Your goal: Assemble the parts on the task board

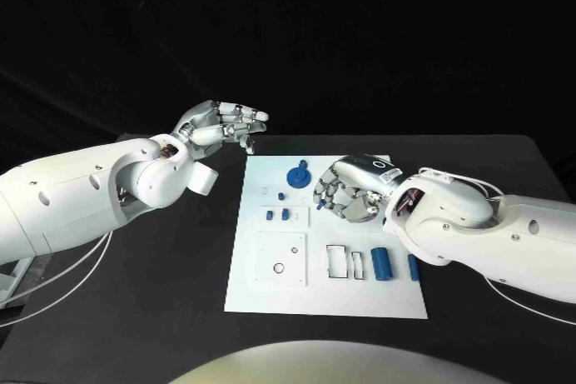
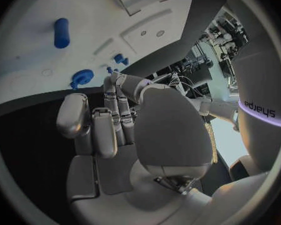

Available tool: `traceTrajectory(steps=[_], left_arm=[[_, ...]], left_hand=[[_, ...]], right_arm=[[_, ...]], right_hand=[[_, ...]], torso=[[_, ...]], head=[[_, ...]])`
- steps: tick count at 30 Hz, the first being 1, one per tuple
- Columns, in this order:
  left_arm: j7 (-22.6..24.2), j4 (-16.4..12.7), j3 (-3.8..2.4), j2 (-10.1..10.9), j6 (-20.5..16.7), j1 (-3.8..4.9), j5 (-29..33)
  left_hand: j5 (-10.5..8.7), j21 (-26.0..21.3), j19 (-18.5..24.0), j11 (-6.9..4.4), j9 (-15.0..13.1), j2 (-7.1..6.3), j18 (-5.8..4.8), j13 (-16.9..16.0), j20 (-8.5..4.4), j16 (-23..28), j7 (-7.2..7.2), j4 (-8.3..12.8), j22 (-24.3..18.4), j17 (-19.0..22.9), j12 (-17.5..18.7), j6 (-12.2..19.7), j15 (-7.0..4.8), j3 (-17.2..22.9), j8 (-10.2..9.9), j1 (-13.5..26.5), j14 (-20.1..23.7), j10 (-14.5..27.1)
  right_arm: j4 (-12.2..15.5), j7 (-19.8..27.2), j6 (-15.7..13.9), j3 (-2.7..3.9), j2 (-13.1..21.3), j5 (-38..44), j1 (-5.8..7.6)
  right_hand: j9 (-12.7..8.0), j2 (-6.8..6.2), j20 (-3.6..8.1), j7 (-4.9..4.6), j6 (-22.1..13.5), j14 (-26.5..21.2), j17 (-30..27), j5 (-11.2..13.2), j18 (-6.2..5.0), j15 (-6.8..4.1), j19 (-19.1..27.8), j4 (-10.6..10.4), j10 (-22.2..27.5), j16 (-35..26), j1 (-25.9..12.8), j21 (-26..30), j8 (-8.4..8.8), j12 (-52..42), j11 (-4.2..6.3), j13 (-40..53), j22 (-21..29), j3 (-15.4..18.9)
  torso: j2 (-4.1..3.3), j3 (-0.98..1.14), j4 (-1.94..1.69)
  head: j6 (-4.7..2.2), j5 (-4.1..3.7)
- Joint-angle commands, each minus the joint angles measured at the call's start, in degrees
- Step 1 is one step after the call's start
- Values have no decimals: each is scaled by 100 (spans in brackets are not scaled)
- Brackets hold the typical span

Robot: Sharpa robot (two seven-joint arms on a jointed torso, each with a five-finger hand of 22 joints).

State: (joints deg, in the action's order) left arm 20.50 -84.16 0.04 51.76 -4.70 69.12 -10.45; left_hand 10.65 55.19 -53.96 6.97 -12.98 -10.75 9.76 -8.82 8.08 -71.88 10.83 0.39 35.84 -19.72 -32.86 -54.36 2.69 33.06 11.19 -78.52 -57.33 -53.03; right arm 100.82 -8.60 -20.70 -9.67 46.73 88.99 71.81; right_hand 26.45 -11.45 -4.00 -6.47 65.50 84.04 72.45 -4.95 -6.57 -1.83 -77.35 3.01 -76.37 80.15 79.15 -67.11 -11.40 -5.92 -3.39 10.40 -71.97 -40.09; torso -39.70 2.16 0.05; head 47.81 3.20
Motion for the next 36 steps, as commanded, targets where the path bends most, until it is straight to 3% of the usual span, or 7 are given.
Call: traceTrajectory(steps=[1,12,18,29,36], left_arm=[[17,-14,-4,-20,64,6,11],[100,-8,-4,-38,-31,6,115],[145,-20,-4,-53,-75,6,235],[156,-19,-4,-57,-88,6,355],[99,-14,-4,-60,-70,6,353]], left_hand=[[-15,23,26,-4,-5,7,77,5,-4,-7,-2,-36,0,-8,-20,26,6,-9,-32,60,-52,36],[-47,-38,28,0,-37,-23,80,6,23,-37,-6,-153,-42,-19,-74,59,19,-102,-50,220,-69,78],[-115,-193,-15,2,-103,-72,82,-1,53,-72,-15,-427,-155,-33,-167,89,37,-358,-56,474,-72,145],[-117,-226,-32,2,-117,-87,82,-3,54,-78,-16,-472,-181,-36,-187,100,38,-413,-60,492,-70,162],[-116,-235,-36,2,-121,-93,82,-3,55,-79,-16,-481,-188,-36,-192,105,38,-427,-62,494,-68,167]], right_arm=[[25,-285,295,-15,-107,401,-88],[7,-474,304,-35,-431,795,-398],[-34,-543,344,-42,-589,885,-512],[-74,-596,403,-54,-710,973,-617],[-61,-596,399,-55,-726,1010,-669]], right_hand=[[11,17,9,-15,8,300,-19,33,77,-25,23,-10,-149,18,-27,12,-30,7,118,7,2,-28],[16,25,9,-15,8,298,-33,53,76,-25,24,-10,-149,13,-35,14,-31,9,118,12,1,-32],[18,26,9,-14,8,299,-26,59,80,-25,16,-9,-150,17,-37,0,-31,10,118,14,-11,-32],[21,27,9,-13,10,299,-30,69,79,-26,16,-7,-153,17,-41,0,-33,10,120,18,-11,-34],[23,27,9,-12,11,299,-33,70,80,-26,16,-6,-154,17,-43,0,-34,11,121,19,-12,-34]], torso=[[1,3,1],[-2,7,3],[-8,6,0],[-2,3,0],[-1,5,-1]], head=[[12,46],[56,112],[73,110],[143,133],[154,151]])
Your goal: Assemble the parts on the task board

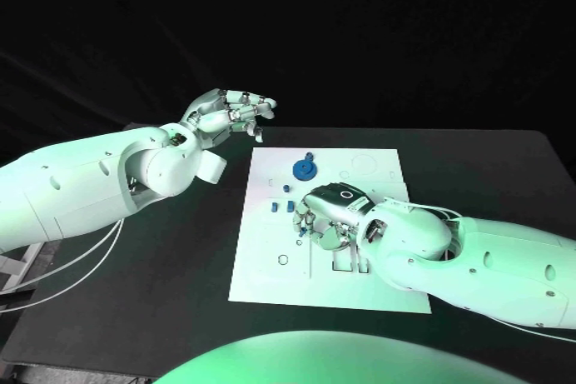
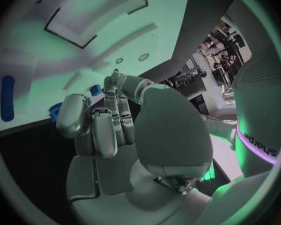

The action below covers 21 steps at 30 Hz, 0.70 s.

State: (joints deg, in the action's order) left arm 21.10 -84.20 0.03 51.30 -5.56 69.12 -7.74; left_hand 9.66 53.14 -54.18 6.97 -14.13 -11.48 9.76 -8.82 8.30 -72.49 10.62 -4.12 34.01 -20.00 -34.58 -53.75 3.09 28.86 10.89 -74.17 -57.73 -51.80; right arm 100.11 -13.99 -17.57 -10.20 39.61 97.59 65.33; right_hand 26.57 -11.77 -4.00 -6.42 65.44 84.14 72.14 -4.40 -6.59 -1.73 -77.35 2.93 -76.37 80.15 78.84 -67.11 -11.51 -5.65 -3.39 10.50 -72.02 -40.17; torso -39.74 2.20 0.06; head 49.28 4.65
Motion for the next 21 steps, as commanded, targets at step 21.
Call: traceTrajectory(steps=[21], left_arm=[[-8,-6,-4,30,113,6,282]], left_hand=[[-16,-57,-30,1,-19,-23,82,-5,33,-18,2,-69,-26,-8,-41,48,-2,-47,-31,67,-23,50]], right_arm=[[-59,-58,-43,-3,-64,204,-190]], right_hand=[[13,60,9,-16,16,289,-6,14,80,-37,18,5,-155,16,-14,5,-23,-15,122,12,-4,-29]], torso=[[-1,5,-2]], head=[[55,25]])
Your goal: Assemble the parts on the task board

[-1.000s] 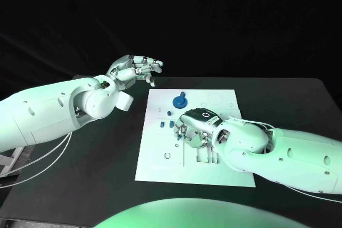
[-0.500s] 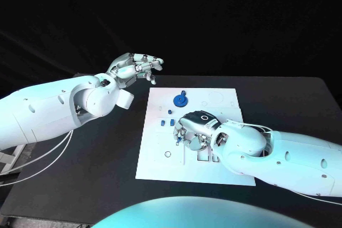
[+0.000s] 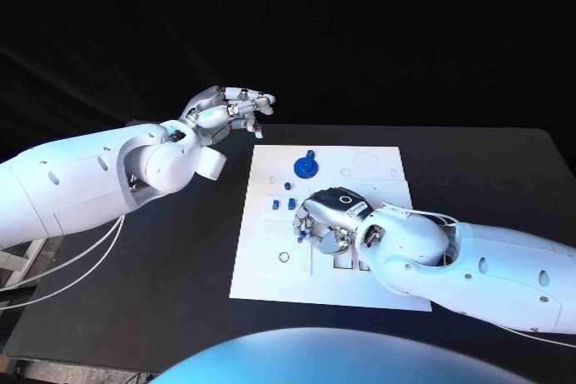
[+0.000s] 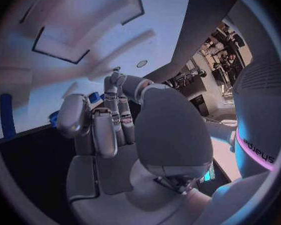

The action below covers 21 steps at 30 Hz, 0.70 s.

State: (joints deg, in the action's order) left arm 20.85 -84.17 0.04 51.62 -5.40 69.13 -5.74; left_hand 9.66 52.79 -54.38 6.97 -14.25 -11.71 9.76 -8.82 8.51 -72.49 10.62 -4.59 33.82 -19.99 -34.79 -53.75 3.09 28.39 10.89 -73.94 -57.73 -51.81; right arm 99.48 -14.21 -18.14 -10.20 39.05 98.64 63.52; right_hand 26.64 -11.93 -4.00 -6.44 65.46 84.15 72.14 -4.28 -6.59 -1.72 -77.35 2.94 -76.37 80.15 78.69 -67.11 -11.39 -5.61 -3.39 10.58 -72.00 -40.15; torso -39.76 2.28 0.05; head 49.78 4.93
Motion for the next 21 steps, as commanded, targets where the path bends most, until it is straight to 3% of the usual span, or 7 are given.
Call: traceTrajectory(steps=[1,21], left_arm=[[14,-8,-4,0,100,5,82],[-39,-6,-4,18,141,6,84]], left_hand=[[-16,-23,-10,1,-7,-1,83,-5,13,-19,2,-22,-8,-9,-20,48,-2,0,-32,45,-23,50],[-16,-35,-15,1,-11,-3,83,-5,13,-18,2,-33,-16,-8,-25,53,-2,-13,-34,41,-20,58]], right_arm=[[4,-35,24,-3,-9,99,-9],[-42,-194,287,-9,-92,211,-14]], right_hand=[[5,76,9,-14,14,288,-6,2,80,-38,18,5,-155,16,1,5,-35,-19,122,5,-6,-30],[13,75,10,-14,11,287,-20,6,77,-40,23,13,-155,14,-12,15,-35,-13,123,14,-1,-35]], torso=[[3,-5,1],[3,-11,0]], head=[[6,-4],[22,-2]])
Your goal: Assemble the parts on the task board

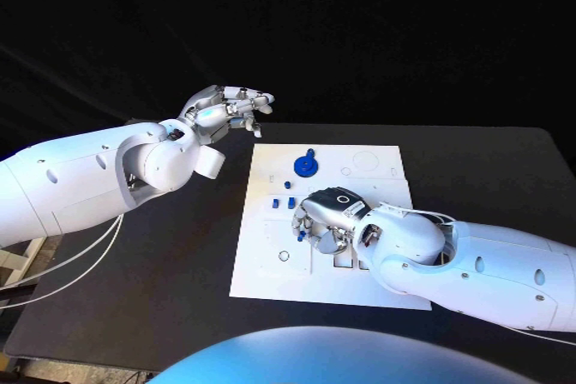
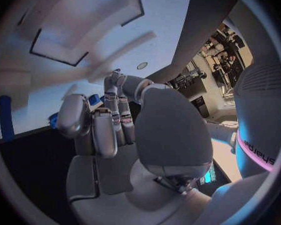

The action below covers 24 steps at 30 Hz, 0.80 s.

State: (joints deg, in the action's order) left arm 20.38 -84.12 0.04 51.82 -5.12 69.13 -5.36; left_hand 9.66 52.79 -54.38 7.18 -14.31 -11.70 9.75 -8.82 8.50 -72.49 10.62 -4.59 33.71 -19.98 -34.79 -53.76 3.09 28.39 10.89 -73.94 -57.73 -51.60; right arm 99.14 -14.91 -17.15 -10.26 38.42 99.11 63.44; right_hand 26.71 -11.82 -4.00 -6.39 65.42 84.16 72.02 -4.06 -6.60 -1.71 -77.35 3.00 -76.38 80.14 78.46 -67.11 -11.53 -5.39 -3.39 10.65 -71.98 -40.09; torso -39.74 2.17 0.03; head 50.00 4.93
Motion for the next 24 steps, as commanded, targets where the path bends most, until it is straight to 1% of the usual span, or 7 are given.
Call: traceTrajectory(steps=[1,7,11,15,16,17,24], left_arm=[[6,-11,-4,-1,119,6,46],[-2,-10,-4,-4,138,7,45],[-7,-8,-4,-6,144,7,45],[-24,-3,-4,-5,157,7,45],[-31,-2,-4,-4,161,7,45],[-35,-2,-4,-3,164,7,45],[-54,3,-4,-1,178,8,45]], left_hand=[[-16,-35,-16,-20,-5,-3,83,-5,13,-18,2,-33,-5,-9,-26,54,-2,-14,-34,41,-20,37],[-11,-44,-21,-22,-9,5,84,-4,12,-17,-1,-34,-12,-9,-30,56,-3,-14,-35,21,-17,43],[-11,-44,-21,-22,-9,5,84,-4,12,-17,-1,-34,-12,-9,-30,56,-3,-14,-35,21,-17,43],[-9,-50,-24,-22,-13,11,84,-4,11,-16,-1,-38,-17,-8,-33,57,-4,-16,-35,11,-14,47],[-9,-50,-24,-22,-13,11,84,-4,11,-16,-1,-38,-17,-8,-33,57,-4,-16,-35,11,-14,47],[-9,-50,-24,-22,-13,11,84,-4,11,-16,-1,-38,-17,-8,-33,57,-4,-16,-35,11,-14,47],[-10,-55,-26,-21,-15,10,84,-3,11,-15,1,-43,-20,-8,-34,58,-3,-22,-35,13,-13,51]], right_arm=[[-15,-122,217,-5,-45,191,-7],[-28,-105,330,-17,-99,260,-8],[-33,-45,309,-25,-114,252,-9],[-45,37,203,-29,-107,174,-9],[-45,57,177,-30,-102,144,-8],[-45,67,165,-30,-98,125,-8],[-22,92,35,-32,-33,45,-8]], right_hand=[[8,63,10,-18,15,286,-8,-13,76,-41,25,8,-155,15,7,18,-21,-34,123,8,-1,-42],[9,60,10,-19,14,285,-15,-12,75,-41,28,9,-153,12,4,25,-21,-32,122,10,3,-41],[11,51,9,-23,5,284,-16,-8,73,-40,34,9,-142,14,-11,33,-17,-24,119,12,8,-35],[-19,-14,-18,-72,-217,272,-69,-24,55,-2,98,-16,-23,4,-136,145,117,55,79,25,75,70],[-53,-71,-51,-115,-363,244,-166,-77,36,46,165,-68,147,-48,-239,264,213,154,16,-13,156,125],[-77,-131,-80,-127,-476,240,-177,-108,35,77,173,-116,259,-48,-328,289,287,191,-16,-49,169,177],[-96,-229,-119,-135,-588,234,-205,-138,23,103,179,-197,372,-41,-440,346,367,182,-44,-114,200,268]], torso=[[1,0,2],[6,-2,4],[3,-2,2],[7,-4,4],[7,-4,3],[6,-4,3],[1,4,2]], head=[[0,-1],[0,-4],[0,-8],[0,6],[0,2],[0,-1],[0,6]])
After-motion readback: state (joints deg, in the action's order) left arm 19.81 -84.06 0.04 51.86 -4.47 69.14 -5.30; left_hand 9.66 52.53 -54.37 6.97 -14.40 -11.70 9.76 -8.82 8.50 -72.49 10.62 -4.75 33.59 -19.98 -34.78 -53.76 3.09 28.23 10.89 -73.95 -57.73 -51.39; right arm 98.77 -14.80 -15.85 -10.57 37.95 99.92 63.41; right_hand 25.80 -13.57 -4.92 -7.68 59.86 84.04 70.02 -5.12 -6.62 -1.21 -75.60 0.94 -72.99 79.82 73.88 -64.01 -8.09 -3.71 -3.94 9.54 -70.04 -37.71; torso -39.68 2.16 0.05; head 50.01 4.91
